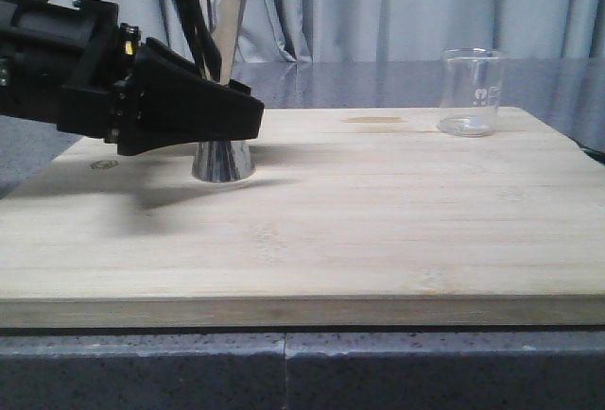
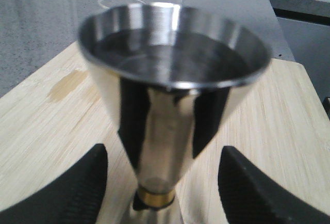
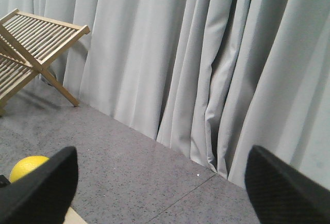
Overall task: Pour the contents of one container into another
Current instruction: 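Open the left gripper and withdraw it from the jigger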
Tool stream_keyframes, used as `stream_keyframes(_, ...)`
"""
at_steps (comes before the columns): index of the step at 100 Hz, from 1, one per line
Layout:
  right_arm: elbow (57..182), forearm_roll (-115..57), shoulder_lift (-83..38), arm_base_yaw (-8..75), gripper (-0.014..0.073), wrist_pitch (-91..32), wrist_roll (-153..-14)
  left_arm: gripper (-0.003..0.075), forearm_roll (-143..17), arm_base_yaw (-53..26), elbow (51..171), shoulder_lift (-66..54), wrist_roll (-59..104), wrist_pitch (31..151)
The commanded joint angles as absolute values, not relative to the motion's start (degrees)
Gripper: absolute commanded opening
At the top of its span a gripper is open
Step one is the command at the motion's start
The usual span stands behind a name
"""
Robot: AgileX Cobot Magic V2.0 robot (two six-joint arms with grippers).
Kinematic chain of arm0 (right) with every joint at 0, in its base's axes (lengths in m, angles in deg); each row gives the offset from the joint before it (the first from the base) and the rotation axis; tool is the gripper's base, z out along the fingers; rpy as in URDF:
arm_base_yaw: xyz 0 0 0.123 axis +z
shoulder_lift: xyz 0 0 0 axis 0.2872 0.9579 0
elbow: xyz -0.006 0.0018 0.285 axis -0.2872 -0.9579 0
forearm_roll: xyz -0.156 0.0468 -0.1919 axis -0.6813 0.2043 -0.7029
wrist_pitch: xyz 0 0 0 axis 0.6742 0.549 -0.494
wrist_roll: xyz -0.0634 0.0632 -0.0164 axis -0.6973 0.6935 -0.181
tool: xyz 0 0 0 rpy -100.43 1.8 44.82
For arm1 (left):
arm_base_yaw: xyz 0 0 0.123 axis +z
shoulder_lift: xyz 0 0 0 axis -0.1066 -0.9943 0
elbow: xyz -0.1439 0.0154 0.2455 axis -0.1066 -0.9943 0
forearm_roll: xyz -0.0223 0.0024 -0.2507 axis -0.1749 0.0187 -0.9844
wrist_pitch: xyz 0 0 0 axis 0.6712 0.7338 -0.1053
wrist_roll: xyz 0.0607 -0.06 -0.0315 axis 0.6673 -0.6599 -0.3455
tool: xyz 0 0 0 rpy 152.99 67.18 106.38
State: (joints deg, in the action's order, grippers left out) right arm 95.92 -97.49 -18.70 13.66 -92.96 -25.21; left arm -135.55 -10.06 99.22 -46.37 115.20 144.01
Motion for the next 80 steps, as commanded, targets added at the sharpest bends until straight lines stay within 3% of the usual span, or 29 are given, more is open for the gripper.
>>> stream_keyframes(1,97.1,-95.2,-20.0,13.5,0.0575,-95.3,-24.9,0.0435,-138.0,-9.1,100.1,-43.3,113.8,148.1)
stream_keyframes(80,97.1,-94.8,-20.0,13.5,0.0575,-94.9,-24.9,0.0435,-128.4,2.5,100.1,-30.9,100.5,148.6)
